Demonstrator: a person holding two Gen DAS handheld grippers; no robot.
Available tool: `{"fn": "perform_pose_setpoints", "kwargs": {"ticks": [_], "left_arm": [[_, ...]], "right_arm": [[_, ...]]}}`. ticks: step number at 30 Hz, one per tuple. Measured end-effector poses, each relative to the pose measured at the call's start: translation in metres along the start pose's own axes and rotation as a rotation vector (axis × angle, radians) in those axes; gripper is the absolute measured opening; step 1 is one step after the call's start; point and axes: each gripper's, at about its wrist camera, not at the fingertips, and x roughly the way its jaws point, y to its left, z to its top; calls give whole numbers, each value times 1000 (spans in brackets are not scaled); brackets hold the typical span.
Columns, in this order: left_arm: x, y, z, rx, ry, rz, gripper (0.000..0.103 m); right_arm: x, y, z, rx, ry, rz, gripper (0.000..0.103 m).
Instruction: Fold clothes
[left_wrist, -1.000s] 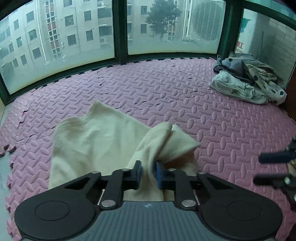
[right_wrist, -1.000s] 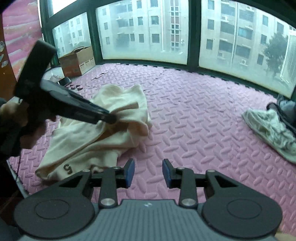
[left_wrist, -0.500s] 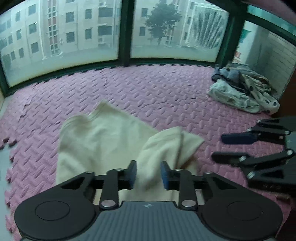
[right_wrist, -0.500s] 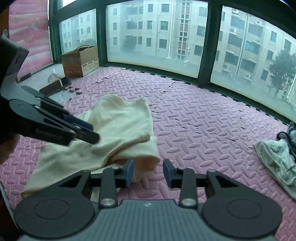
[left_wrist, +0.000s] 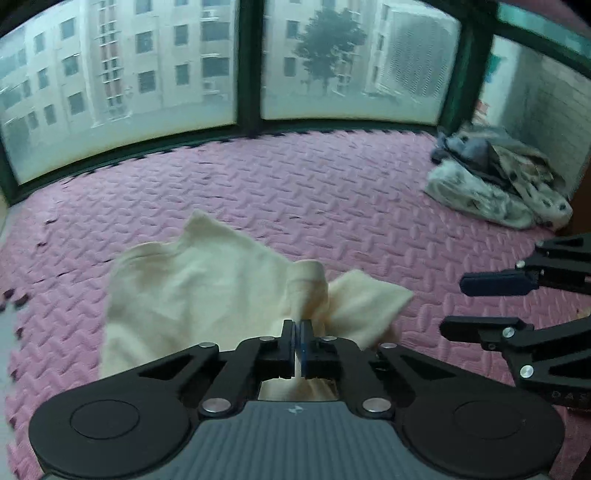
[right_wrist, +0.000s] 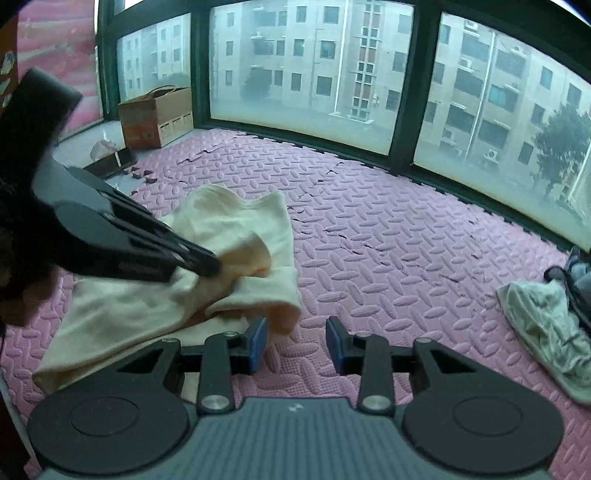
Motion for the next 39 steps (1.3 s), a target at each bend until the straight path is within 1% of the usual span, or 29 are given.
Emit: {"fn": "perform_pose_setpoints", "kwargs": {"ticks": [3,8,11,14,18,22,25,26,27,29,31,33,36,39], "left_arm": [[-14,20,-3,-42,-17,38,2],[-46,58,-13,-114,-61,95,2],[-65,78,-20,-158,-83,130,2],[-87,98,-31,-201,-108,167,2],[-115,121,-50,-255,-129,222,2],[-133,140,-74,-292,-118,289,2],[-139,157,-95,-349,-88,321,2],[-139,162,-101,-363,-76,333,2],[-139,166,-107,-374,-68,341,2],[-138,174,-117,-398,-50,358,2],[-138,179,-122,-410,-45,364,2],[-137,182,-125,-414,-41,377,2],[-136,187,-125,-426,-48,377,2],[-135,188,-125,-419,-51,384,2]], "right_arm": [[3,9,4,-48,-3,7,39],[11,36,10,-180,-11,30,40],[20,55,12,-257,1,51,45],[32,69,13,-309,16,54,45],[49,78,19,-328,33,62,45],[68,81,21,-336,68,56,44],[78,82,20,-337,92,55,40],[81,80,20,-329,101,49,29],[83,78,20,-317,108,43,19],[84,75,20,-294,107,37,12],[80,69,22,-268,89,27,10],[73,62,26,-235,73,-2,9],[60,43,29,-181,36,-61,8],[46,15,33,-80,23,-140,8]]}}
